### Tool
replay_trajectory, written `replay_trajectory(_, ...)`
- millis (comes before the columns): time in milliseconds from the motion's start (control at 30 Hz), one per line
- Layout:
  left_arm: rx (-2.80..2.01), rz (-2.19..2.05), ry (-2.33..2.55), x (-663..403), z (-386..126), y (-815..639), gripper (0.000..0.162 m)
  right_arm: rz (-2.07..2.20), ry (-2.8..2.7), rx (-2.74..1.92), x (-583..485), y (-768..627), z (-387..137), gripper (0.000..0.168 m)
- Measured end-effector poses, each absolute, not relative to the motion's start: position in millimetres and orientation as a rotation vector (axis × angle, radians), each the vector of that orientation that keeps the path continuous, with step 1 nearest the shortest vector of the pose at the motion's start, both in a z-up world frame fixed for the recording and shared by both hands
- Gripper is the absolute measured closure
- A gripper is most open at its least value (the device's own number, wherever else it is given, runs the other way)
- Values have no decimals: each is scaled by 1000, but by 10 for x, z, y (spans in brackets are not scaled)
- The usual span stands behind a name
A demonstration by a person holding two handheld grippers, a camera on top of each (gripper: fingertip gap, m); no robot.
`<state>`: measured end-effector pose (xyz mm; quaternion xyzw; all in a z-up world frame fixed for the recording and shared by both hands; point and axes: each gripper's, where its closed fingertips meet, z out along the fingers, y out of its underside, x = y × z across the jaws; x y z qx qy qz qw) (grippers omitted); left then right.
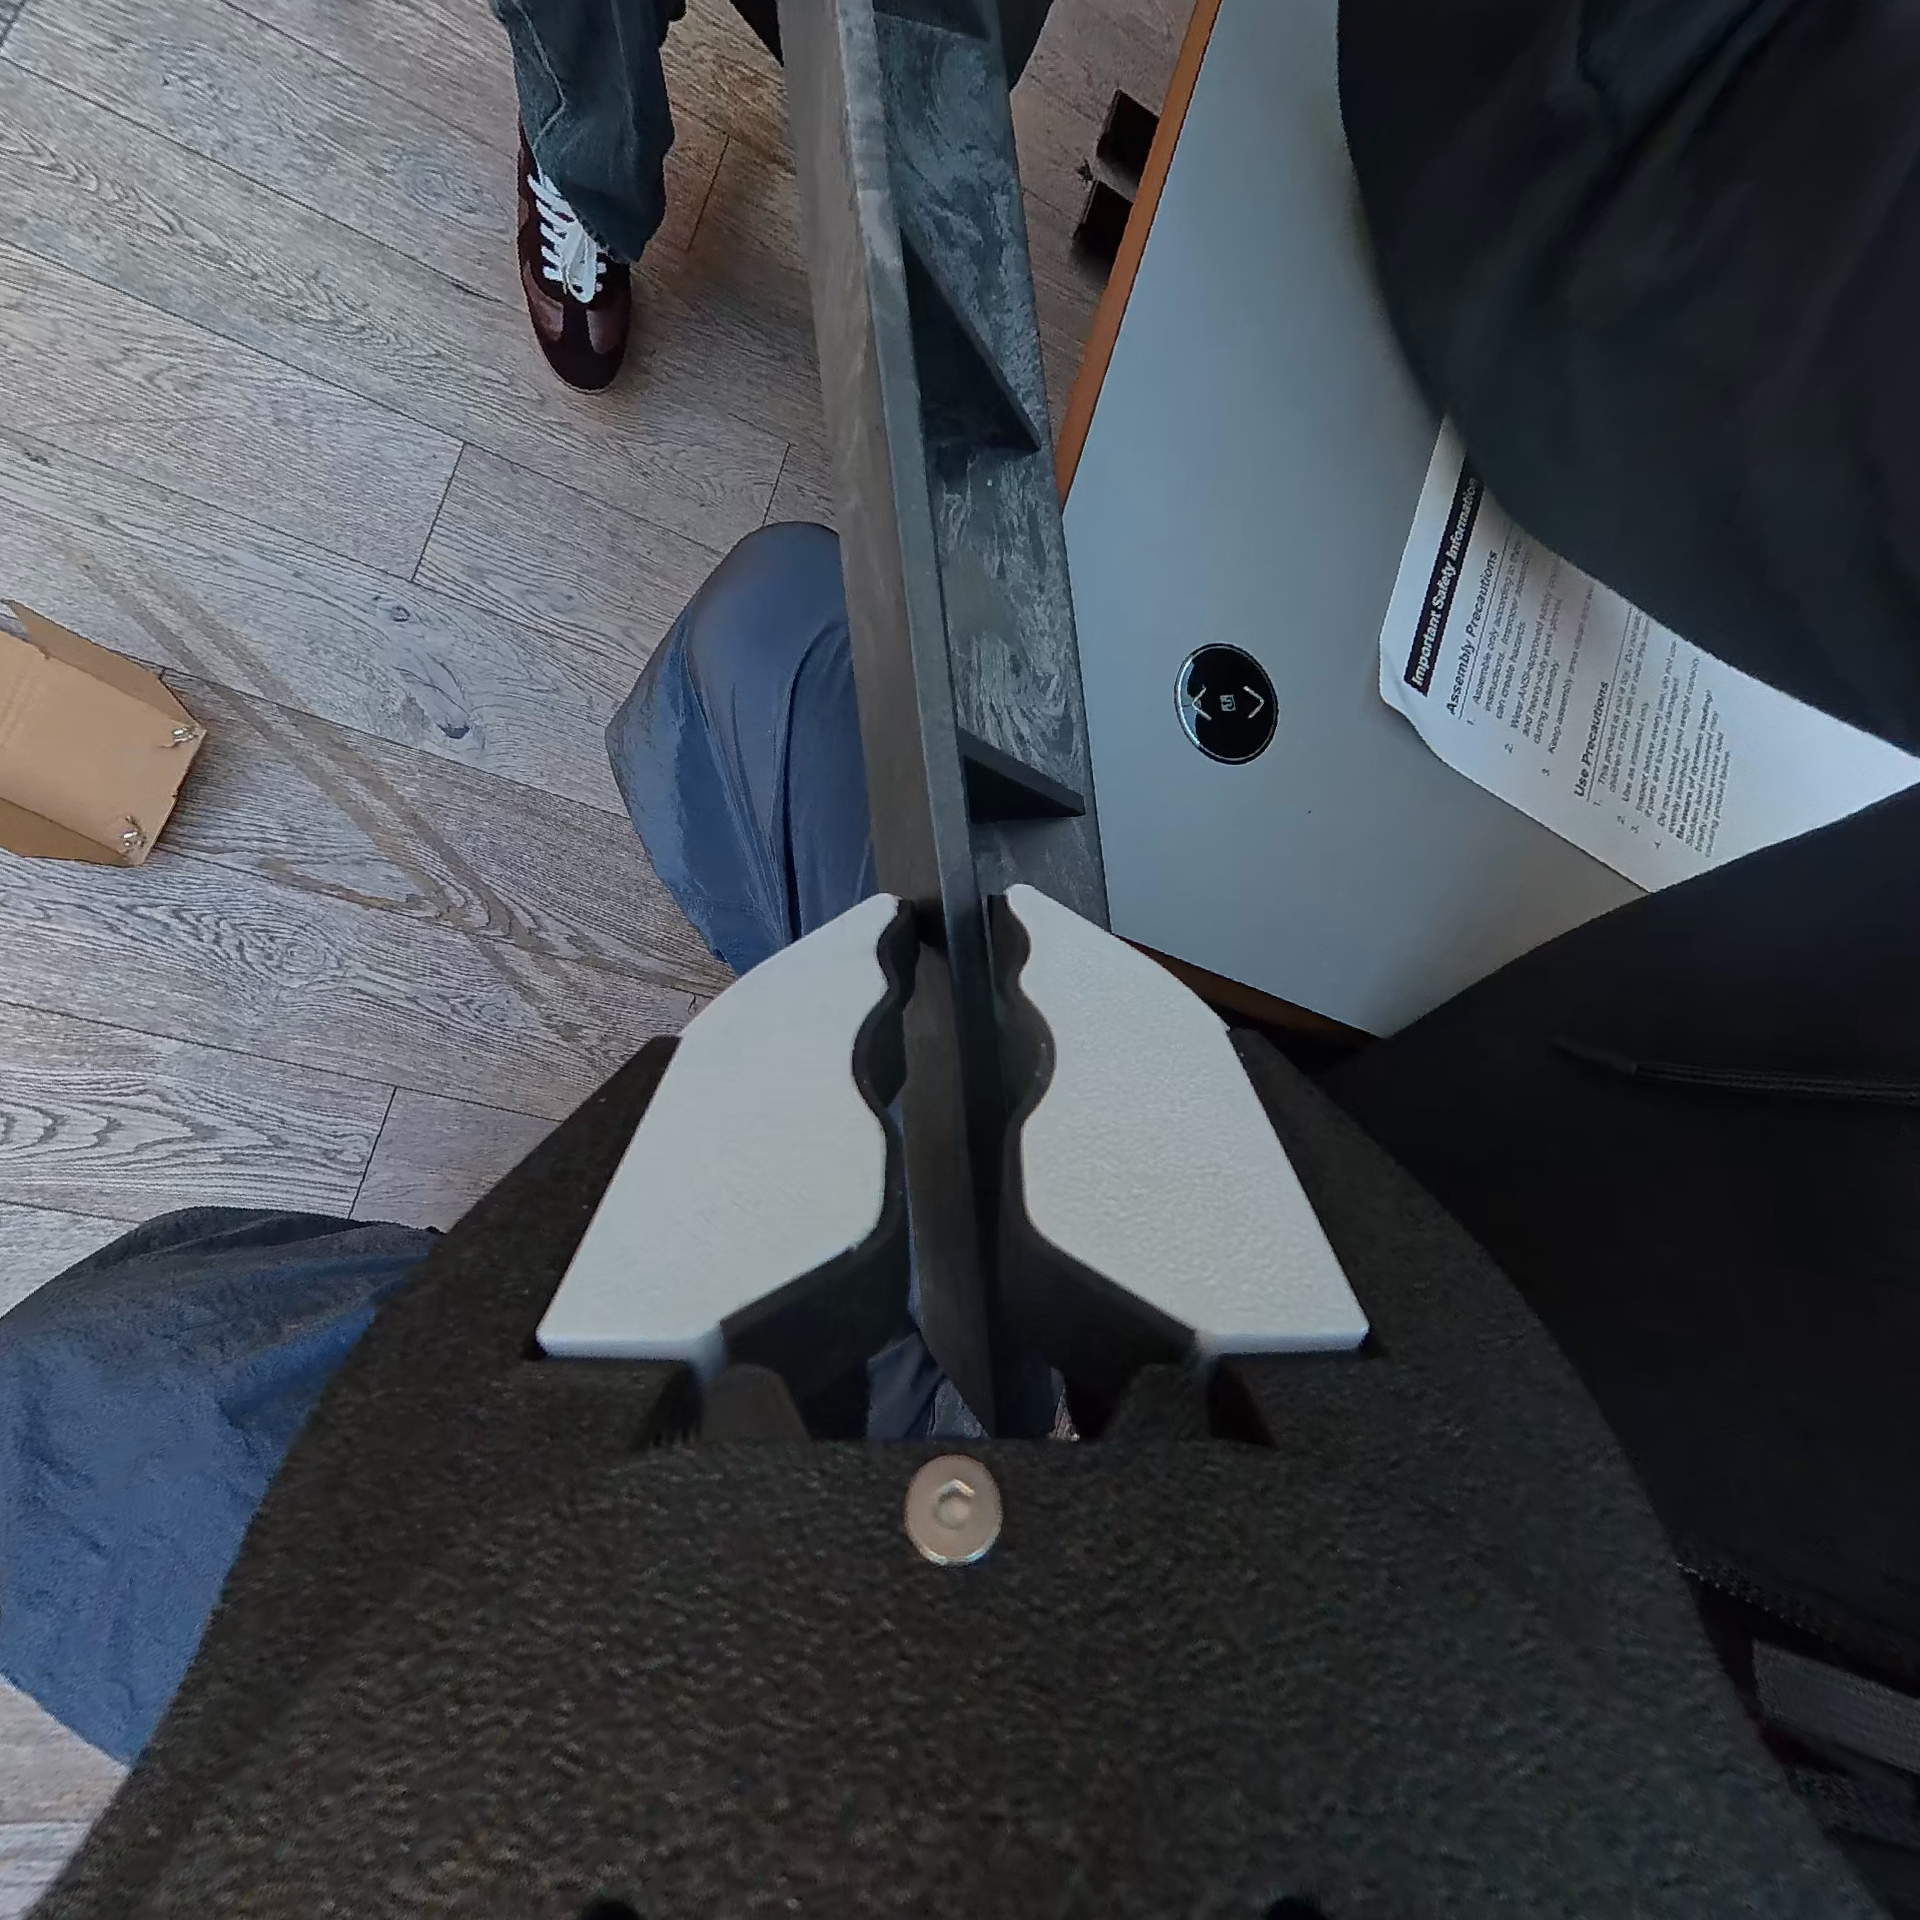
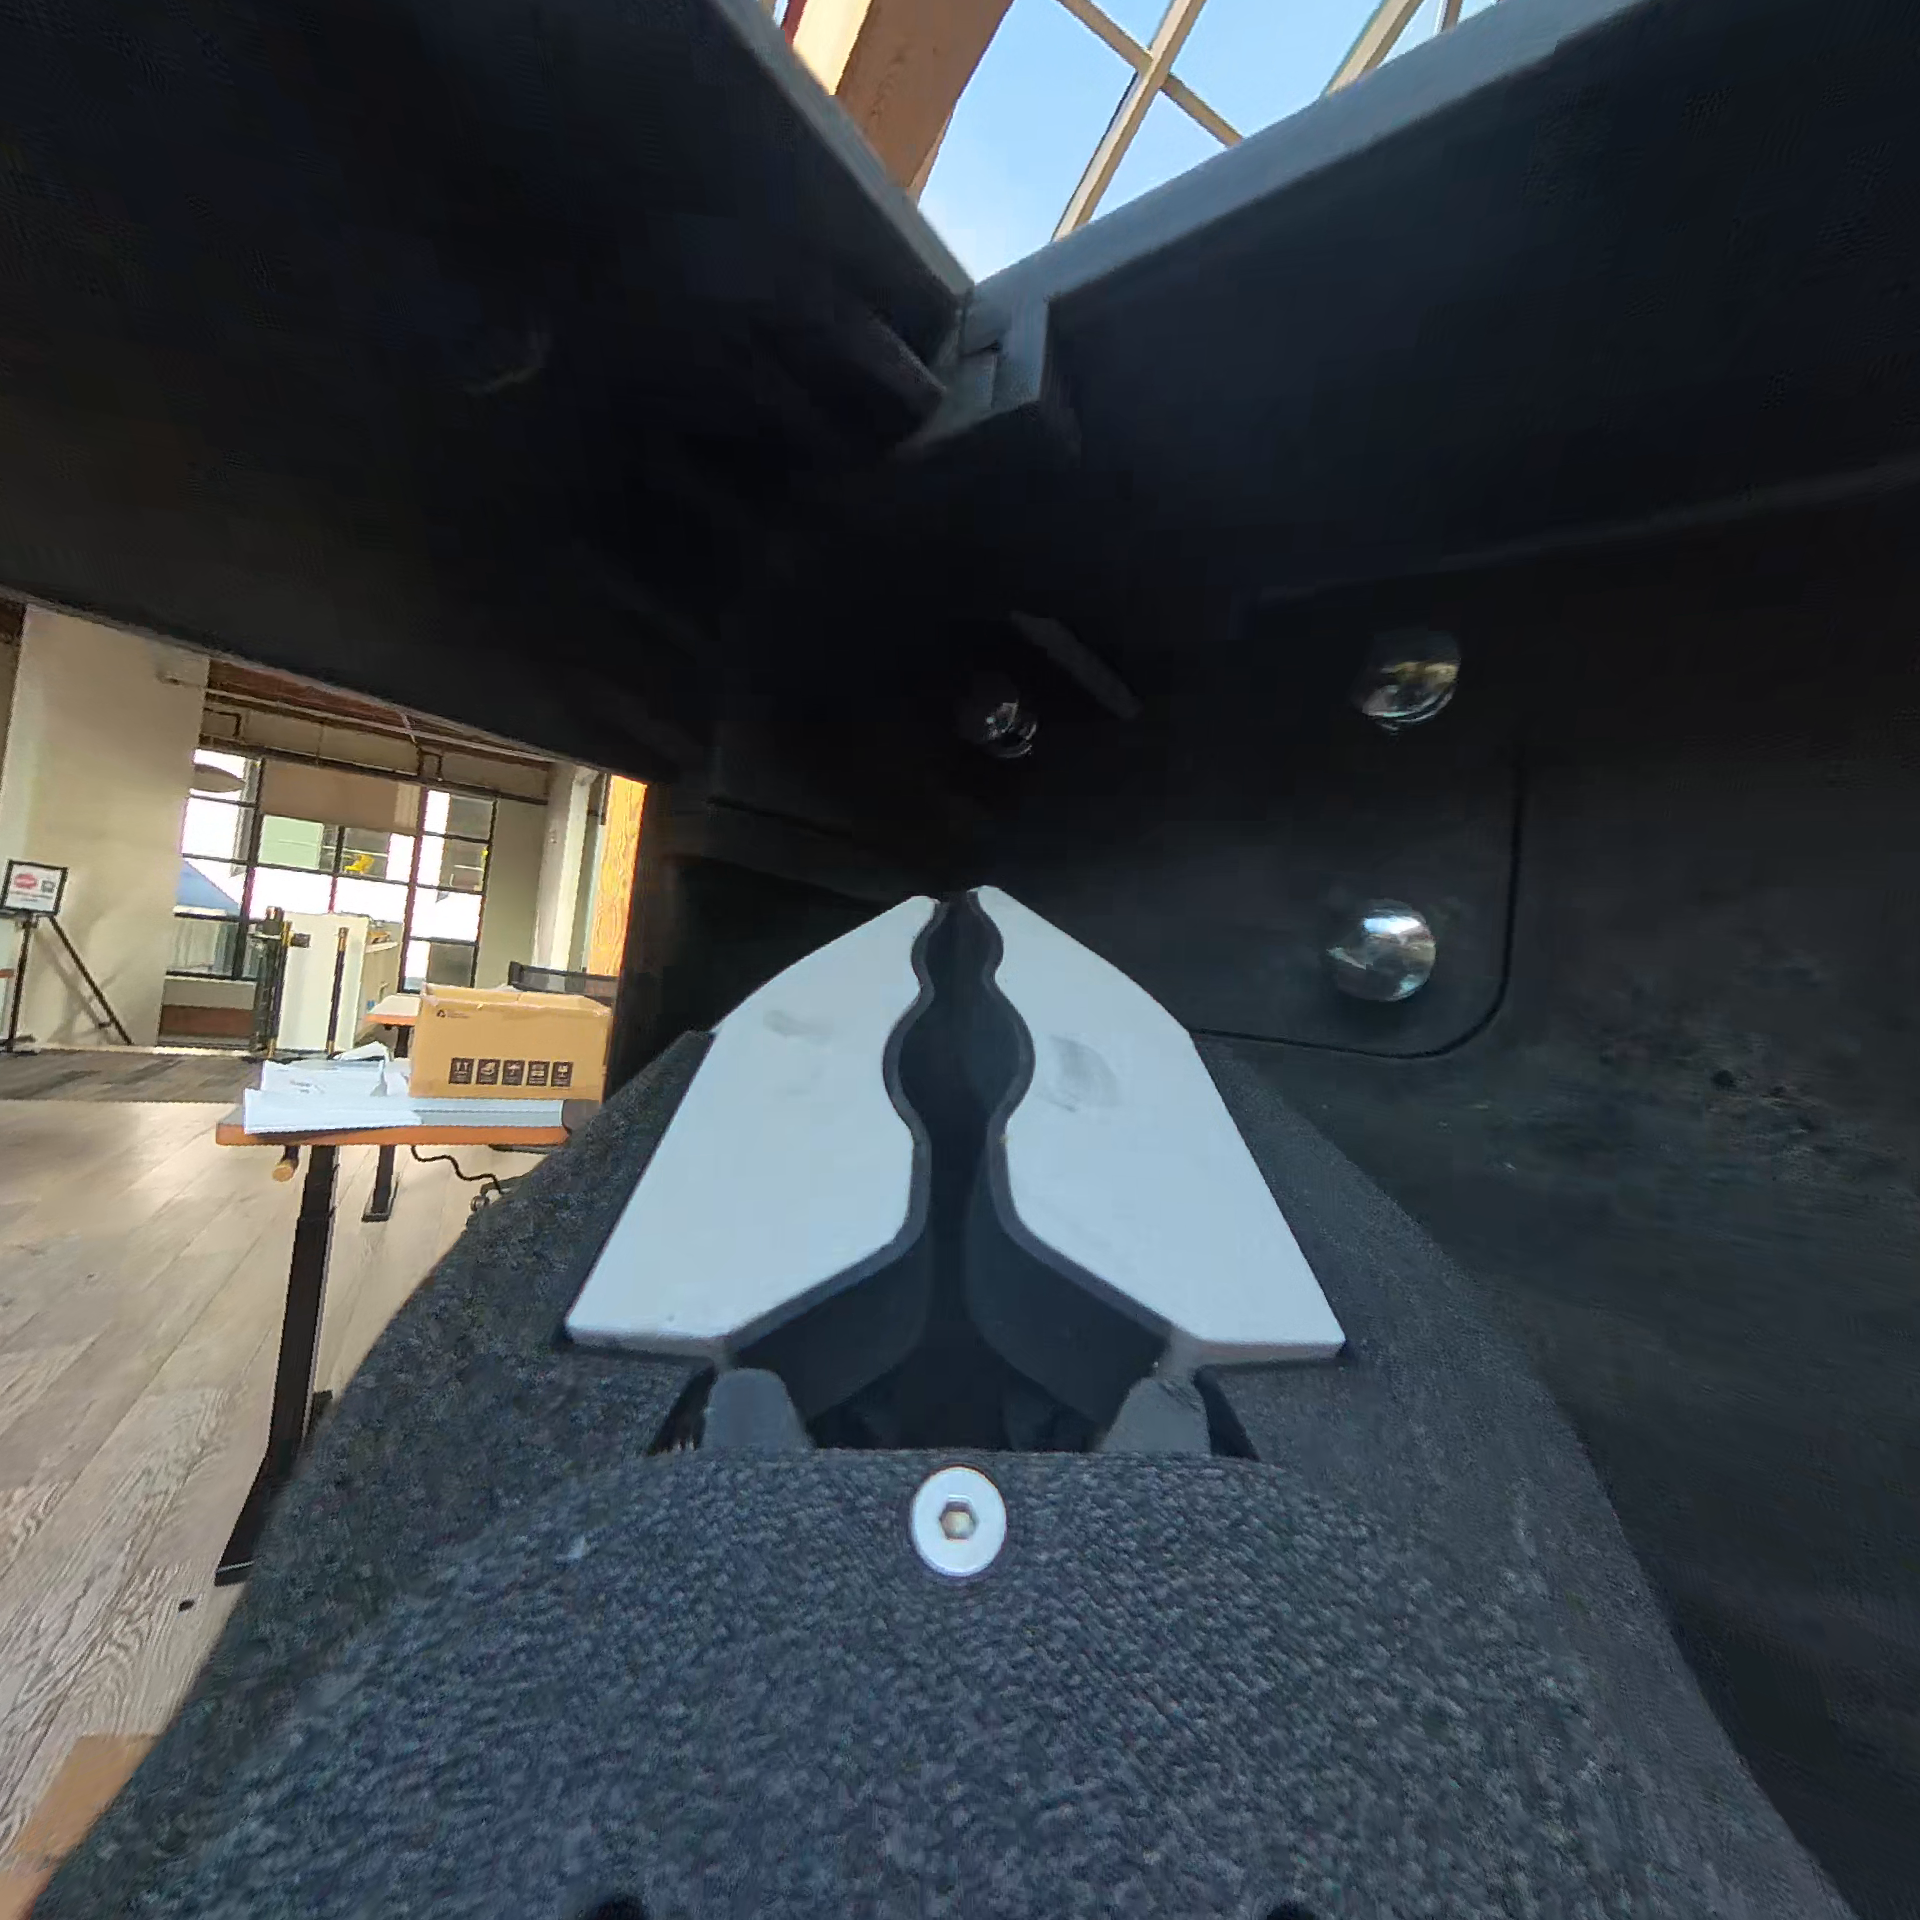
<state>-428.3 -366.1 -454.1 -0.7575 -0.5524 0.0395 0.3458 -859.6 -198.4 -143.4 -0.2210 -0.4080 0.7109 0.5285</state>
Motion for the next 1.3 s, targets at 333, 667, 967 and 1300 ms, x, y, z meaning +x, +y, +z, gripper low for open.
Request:
replay_trajectory(333,-1966,100,-1436,-4284,-4546,-3660,148,1656,-1003,-585,-8748,-2039,-1441,168)
replay_trajectory(667,-1977,113,-1423,-4301,-4554,-3661,149,1741,-907,-555,-8559,-1988,-1092,168)
replay_trajectory(967,-1959,107,-1421,-4302,-4549,-3659,149,1690,-957,-613,-8683,-1965,-1042,168)
replay_trajectory(1300,-1968,109,-1416,-4303,-4550,-3657,148,1690,-809,-640,-8426,-1445,-1233,168)
